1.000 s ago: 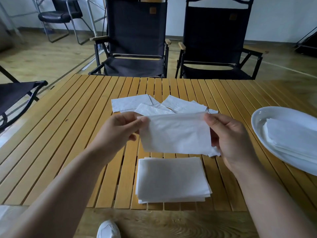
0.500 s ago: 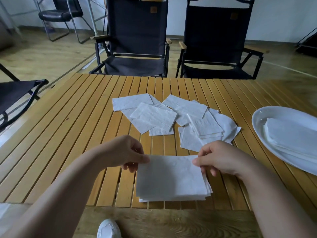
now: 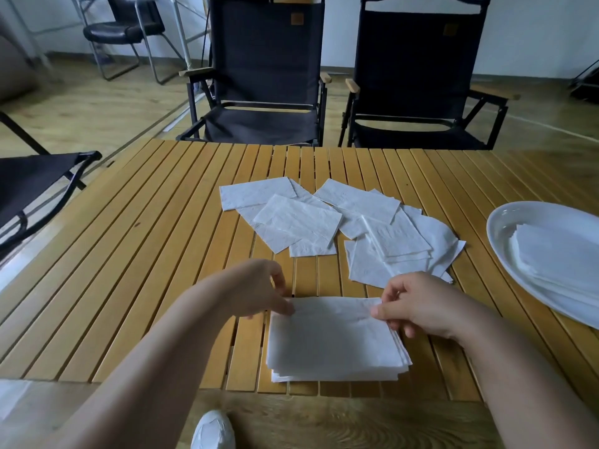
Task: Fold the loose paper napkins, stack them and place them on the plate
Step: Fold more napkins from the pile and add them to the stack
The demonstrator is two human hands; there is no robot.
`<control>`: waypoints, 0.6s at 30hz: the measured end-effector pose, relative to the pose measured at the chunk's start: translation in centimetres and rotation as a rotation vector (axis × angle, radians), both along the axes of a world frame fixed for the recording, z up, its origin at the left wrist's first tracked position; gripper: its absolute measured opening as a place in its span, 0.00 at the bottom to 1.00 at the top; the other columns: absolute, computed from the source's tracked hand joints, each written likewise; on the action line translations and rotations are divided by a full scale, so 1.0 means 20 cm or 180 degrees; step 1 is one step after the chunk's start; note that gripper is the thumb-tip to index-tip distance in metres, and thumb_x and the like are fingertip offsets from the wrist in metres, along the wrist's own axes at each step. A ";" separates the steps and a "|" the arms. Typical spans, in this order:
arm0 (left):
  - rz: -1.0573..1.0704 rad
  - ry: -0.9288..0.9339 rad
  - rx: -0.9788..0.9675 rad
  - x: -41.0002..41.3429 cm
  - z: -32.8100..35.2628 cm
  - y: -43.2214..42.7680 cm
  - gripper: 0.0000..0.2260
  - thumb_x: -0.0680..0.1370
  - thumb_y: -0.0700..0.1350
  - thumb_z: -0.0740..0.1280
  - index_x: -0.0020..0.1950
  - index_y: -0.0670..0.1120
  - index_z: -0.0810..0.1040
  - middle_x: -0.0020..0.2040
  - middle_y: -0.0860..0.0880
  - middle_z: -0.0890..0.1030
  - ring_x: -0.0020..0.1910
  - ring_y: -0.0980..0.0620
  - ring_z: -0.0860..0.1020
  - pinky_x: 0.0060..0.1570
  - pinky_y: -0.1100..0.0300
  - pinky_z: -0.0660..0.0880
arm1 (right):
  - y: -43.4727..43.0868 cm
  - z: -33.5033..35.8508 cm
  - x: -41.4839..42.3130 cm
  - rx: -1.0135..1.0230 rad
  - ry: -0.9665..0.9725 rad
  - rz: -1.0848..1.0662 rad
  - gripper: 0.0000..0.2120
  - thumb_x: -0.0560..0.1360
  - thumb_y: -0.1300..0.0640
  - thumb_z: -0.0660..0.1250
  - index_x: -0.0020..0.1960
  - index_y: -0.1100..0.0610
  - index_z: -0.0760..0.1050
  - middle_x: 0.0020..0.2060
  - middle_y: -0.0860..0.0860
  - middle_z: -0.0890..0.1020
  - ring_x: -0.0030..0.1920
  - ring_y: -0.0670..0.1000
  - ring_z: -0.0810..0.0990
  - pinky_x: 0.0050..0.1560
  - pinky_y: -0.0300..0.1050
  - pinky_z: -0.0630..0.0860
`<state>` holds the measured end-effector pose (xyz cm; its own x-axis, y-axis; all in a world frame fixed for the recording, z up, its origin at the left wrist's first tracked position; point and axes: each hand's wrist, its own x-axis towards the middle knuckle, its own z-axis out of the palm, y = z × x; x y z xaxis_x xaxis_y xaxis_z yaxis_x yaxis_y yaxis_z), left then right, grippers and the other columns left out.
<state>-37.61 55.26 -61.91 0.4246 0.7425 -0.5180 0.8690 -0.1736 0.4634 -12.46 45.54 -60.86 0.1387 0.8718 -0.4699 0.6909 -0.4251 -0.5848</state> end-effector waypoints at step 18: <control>-0.0412 0.0014 -0.0083 -0.01 0.03 -0.02 0.14 0.69 0.59 0.76 0.48 0.56 0.76 0.49 0.54 0.81 0.48 0.50 0.79 0.51 0.51 0.78 | -0.04 0.01 -0.06 -0.0030 -0.0138 0.0325 0.17 0.68 0.43 0.77 0.49 0.48 0.74 0.46 0.47 0.78 0.46 0.48 0.77 0.42 0.45 0.72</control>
<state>-37.82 54.85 -61.31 0.5135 0.6681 -0.5385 0.8422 -0.2722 0.4654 -13.61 44.79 -60.66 0.0699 0.8779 -0.4737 0.7553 -0.3567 -0.5497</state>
